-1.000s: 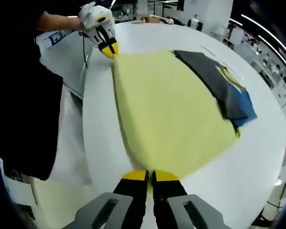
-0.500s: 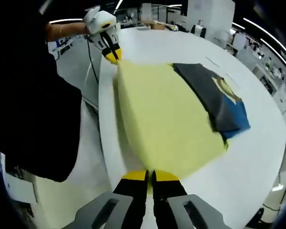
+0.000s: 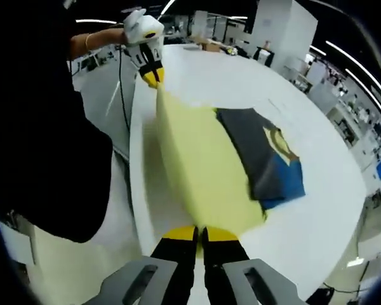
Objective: Fold the garment on the visible template until the final outline fits inside the template.
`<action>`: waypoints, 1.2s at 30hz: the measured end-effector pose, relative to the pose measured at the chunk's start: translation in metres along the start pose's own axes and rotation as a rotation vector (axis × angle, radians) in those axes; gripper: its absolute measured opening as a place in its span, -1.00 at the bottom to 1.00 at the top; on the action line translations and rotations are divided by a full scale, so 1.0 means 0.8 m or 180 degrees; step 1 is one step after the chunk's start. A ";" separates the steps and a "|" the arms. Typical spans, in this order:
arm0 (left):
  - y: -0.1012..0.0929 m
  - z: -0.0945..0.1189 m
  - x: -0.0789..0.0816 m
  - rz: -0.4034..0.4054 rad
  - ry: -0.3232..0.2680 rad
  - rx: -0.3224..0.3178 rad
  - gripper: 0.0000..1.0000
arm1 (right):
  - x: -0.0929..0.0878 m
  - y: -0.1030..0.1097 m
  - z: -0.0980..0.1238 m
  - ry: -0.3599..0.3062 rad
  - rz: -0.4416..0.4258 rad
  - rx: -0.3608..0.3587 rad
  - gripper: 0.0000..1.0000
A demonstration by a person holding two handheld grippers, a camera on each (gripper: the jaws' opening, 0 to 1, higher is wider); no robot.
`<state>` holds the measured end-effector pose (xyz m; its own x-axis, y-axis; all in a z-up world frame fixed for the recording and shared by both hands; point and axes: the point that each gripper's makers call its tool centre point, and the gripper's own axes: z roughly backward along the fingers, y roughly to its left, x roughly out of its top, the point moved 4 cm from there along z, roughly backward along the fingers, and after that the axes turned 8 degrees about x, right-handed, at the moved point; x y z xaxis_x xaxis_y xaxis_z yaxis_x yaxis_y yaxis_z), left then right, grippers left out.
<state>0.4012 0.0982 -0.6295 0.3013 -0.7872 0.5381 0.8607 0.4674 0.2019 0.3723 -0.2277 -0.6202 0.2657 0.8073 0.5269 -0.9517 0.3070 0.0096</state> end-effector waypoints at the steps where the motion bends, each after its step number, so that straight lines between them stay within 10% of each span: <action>1: 0.007 0.002 0.006 0.0045 -0.0030 0.0018 -0.99 | 0.002 -0.004 0.002 -0.0007 0.0005 -0.0027 -1.00; 21: 0.101 -0.004 0.077 0.0118 -0.0248 0.0282 -0.99 | 0.041 -0.115 0.016 -0.0063 0.0094 -0.0763 -1.00; 36: 0.191 -0.036 0.127 -0.0130 -0.0187 0.1085 -0.99 | 0.079 -0.225 0.019 -0.0217 0.0021 -0.1419 -1.00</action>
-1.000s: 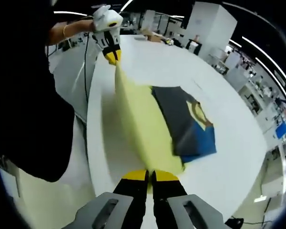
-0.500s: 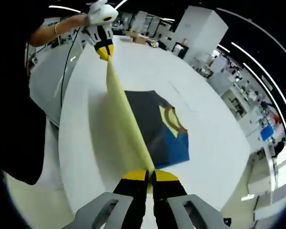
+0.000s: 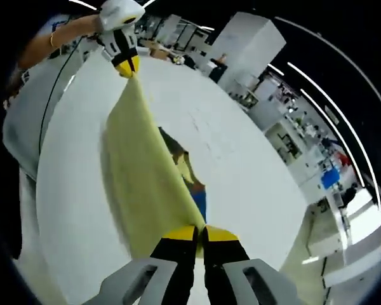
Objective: Fold the garment on the visible template until the final outline fits inside the template.
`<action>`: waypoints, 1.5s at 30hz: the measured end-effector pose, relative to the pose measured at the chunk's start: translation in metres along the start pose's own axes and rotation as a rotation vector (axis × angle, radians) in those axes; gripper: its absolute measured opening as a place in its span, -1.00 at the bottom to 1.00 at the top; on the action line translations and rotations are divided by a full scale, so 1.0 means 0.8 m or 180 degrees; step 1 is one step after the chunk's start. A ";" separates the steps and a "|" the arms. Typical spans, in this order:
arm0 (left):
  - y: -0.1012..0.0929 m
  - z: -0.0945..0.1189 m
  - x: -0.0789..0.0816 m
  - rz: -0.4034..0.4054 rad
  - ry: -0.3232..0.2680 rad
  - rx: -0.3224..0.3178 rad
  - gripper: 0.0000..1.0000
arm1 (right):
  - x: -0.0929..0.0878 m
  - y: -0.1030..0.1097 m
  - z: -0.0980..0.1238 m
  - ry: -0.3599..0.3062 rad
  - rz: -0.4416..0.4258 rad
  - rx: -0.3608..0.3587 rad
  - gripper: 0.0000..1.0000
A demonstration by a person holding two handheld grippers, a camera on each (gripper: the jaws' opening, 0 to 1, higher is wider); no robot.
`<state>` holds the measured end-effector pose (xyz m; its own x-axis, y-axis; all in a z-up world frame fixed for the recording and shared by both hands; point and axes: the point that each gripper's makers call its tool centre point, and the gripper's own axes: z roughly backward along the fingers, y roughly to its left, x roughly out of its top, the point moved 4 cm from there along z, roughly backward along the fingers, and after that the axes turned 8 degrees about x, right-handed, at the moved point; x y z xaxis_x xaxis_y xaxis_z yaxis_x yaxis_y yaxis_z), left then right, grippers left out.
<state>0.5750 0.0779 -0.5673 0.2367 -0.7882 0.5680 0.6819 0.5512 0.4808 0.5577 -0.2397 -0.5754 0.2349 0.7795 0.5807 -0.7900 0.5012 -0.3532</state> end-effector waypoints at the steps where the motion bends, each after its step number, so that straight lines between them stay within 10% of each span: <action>1: 0.005 -0.007 0.006 -0.0127 -0.0086 0.0066 -0.99 | -0.001 -0.005 -0.004 0.0024 -0.0002 -0.0033 -1.00; 17: 0.032 -0.126 0.007 -0.0127 -0.0295 0.0154 -0.99 | -0.038 -0.065 -0.104 0.0119 -0.0497 -0.0402 -1.00; 31: 0.021 -0.229 -0.036 0.0281 -0.0001 -0.0026 -0.99 | -0.083 -0.075 -0.191 0.0135 -0.1211 -0.0251 -0.95; 45: 0.012 -0.263 -0.059 0.0379 0.0024 -0.0134 -0.92 | -0.102 -0.081 -0.219 0.0158 -0.1220 -0.0150 -0.91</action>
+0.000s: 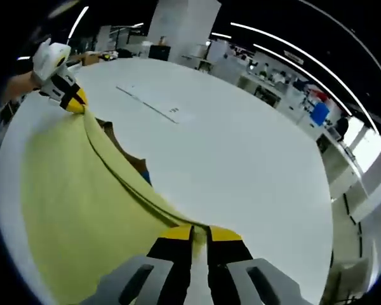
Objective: Fold the garment on the visible template until the final outline fits inside the template.
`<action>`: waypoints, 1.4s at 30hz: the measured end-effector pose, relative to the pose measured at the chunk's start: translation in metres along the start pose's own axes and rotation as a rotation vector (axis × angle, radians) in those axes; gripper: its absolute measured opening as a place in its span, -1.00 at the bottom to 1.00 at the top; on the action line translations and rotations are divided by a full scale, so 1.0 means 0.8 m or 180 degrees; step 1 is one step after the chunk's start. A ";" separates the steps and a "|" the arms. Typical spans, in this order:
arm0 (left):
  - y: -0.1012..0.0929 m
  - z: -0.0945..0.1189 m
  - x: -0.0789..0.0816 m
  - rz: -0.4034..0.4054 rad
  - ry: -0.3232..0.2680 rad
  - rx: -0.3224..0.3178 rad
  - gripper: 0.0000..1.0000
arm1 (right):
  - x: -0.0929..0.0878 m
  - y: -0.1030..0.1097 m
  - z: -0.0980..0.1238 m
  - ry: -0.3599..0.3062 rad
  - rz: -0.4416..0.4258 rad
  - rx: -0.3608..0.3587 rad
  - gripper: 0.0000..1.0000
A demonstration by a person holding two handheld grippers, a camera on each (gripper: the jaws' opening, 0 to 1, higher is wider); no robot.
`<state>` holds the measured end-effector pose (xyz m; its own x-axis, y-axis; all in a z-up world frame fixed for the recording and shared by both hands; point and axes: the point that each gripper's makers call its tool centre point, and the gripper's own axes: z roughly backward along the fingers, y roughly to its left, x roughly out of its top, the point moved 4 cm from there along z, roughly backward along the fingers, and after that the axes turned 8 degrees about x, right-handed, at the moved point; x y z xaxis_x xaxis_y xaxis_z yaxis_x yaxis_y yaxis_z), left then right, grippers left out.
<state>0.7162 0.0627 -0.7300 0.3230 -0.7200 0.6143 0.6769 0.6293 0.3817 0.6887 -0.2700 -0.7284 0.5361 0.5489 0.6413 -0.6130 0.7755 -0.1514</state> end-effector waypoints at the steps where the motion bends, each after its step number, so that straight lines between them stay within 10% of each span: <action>1: 0.001 0.001 0.000 -0.0013 0.0005 -0.0002 -0.91 | 0.001 0.002 0.001 -0.0012 0.0034 0.0024 -0.87; 13: 0.011 0.032 -0.009 0.0005 -0.0232 -0.0189 -0.57 | 0.005 0.017 0.012 0.0147 0.0662 0.0183 -0.46; 28: 0.054 -0.001 -0.014 0.0123 -0.0201 0.0657 -0.82 | 0.005 -0.033 -0.014 -0.0197 -0.0425 -0.0471 -0.63; 42: 0.029 0.024 -0.016 0.0768 -0.0314 0.0211 -0.41 | 0.008 0.005 0.012 -0.0351 -0.1189 0.0155 -0.16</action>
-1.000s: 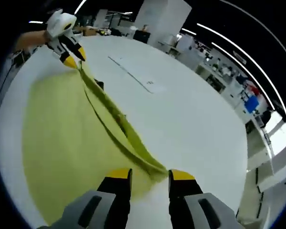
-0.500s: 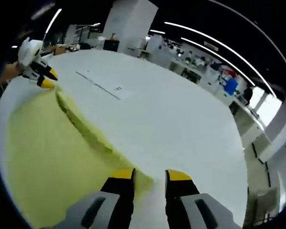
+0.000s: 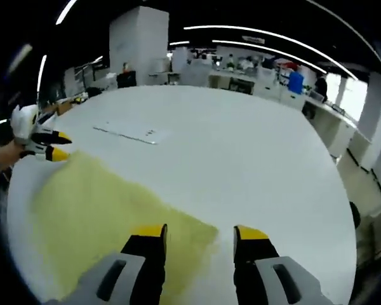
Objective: Fold the garment on the visible template until the final outline fits inside the template.
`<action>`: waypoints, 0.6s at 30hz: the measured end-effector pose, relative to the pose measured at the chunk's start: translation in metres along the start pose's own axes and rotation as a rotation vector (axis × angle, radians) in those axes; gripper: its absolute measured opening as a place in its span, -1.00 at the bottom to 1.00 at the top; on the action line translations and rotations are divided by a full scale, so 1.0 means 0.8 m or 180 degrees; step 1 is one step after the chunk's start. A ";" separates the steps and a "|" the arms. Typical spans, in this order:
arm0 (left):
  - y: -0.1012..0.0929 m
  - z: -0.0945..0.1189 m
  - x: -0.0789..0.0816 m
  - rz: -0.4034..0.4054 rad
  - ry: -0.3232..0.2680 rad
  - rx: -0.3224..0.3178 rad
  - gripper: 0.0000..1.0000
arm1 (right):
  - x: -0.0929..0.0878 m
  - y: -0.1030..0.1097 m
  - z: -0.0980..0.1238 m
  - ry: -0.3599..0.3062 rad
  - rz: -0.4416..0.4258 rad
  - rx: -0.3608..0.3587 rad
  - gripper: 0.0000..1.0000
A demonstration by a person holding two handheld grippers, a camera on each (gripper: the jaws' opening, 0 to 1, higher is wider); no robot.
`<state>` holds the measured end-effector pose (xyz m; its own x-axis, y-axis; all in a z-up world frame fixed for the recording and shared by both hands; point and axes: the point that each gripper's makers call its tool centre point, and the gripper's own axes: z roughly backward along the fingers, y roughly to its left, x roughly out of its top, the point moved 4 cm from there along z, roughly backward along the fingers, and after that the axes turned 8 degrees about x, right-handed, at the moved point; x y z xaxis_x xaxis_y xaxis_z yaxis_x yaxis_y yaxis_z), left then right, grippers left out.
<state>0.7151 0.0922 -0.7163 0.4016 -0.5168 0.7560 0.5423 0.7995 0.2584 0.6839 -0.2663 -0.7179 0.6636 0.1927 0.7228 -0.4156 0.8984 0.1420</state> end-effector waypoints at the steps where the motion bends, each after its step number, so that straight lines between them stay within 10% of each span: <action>1: -0.001 0.003 -0.001 0.0037 0.0007 -0.0016 -0.38 | -0.003 0.007 0.003 0.0023 -0.0064 0.0082 -0.11; 18: -0.020 0.084 -0.034 0.0691 0.0023 -0.0386 0.03 | -0.042 0.067 0.065 0.0297 -0.0223 0.0577 0.16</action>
<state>0.6460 0.1142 -0.7002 0.5234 -0.3395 0.7815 0.5273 0.8495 0.0159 0.6065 -0.2450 -0.6993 0.7460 0.1754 0.6425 -0.4658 0.8269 0.3151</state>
